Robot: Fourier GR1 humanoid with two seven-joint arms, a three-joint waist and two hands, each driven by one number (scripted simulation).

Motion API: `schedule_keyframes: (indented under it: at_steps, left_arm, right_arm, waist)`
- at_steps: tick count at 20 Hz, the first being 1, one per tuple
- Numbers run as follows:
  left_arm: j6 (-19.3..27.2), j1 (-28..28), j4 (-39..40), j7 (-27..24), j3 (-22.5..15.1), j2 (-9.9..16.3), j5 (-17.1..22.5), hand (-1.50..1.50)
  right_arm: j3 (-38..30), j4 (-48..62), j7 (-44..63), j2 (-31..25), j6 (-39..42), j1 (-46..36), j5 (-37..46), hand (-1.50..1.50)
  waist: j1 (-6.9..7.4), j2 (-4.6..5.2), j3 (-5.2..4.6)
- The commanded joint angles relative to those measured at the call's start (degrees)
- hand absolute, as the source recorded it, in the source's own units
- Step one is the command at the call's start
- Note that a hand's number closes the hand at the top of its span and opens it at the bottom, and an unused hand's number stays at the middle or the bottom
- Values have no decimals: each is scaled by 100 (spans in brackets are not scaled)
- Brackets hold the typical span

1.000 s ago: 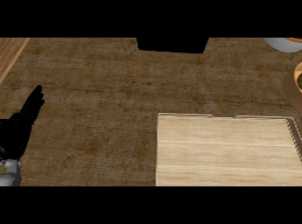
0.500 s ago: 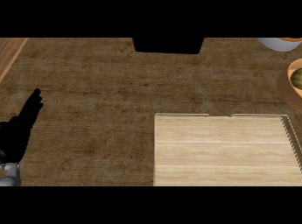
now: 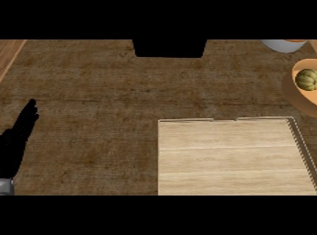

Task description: Pick the squash from the tray and place it in the pot

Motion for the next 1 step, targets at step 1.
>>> schedule_keyframes:
  at_steps: [1]
  left_arm:
    - [-17, -392, 252, 174, 221, 95, 45, 0]
  right_arm:
    - [-105, -256, -124, -47, 388, 382, -407, -150]
  waist:
    - [-149, -42, -9]
